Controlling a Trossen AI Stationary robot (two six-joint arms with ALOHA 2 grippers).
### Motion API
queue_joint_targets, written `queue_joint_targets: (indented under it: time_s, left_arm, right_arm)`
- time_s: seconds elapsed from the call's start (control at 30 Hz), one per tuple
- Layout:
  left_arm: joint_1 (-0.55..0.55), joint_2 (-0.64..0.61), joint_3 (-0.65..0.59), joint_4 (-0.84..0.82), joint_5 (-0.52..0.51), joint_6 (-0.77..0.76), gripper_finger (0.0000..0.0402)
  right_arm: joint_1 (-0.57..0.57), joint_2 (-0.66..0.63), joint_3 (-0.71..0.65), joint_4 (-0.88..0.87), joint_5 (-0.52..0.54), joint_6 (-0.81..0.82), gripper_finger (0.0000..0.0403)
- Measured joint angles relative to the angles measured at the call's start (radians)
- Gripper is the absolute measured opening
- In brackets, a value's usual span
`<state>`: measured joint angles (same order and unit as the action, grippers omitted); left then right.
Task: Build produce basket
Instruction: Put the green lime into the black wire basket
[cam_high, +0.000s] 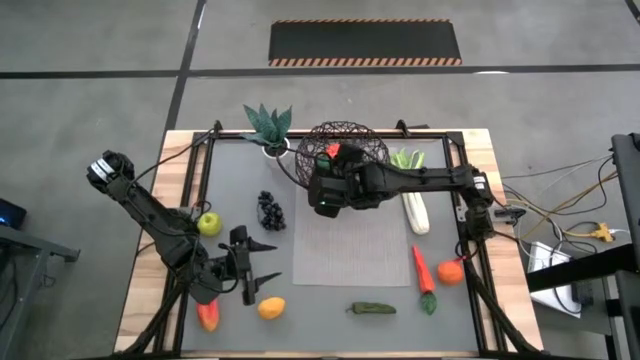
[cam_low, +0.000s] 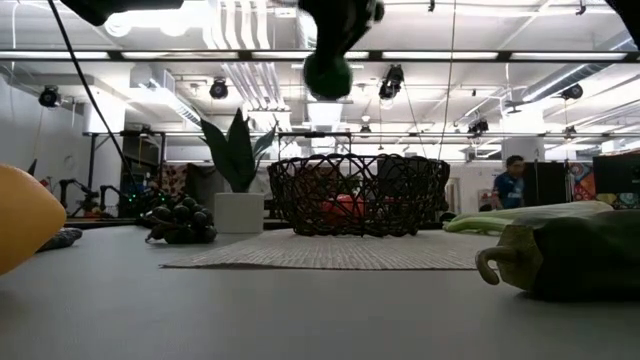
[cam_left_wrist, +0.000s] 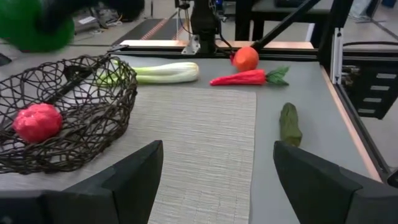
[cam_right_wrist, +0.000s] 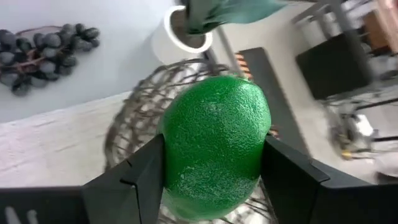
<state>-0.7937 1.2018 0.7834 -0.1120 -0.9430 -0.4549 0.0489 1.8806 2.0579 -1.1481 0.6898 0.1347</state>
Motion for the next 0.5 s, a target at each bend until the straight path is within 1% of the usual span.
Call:
queue_joint_targets:
  time_s: [0.1,0.23,0.4,0.5]
  left_arm:
    - [0.0,-0.002,0.0,0.0,-0.009,0.0,0.0286]
    - [0.0,-0.002,0.0,0.0,-0.01,0.0,0.0286]
    - [0.0,-0.002,0.0,-0.001,-0.023,0.0,0.0286]
    - [0.0,-0.002,0.0,-0.001,-0.033,0.0,0.0286]
  right_arm:
    - [-0.023,-0.02,-0.13,0.158,-0.039,-0.03,0.021]
    - [-0.055,-0.062,-0.326,0.438,-0.05,-0.068,0.021]
    - [-0.101,-0.141,-0.557,0.771,-0.06,-0.046,0.021]
    - [-0.138,-0.198,-0.704,1.002,-0.054,-0.022,0.021]
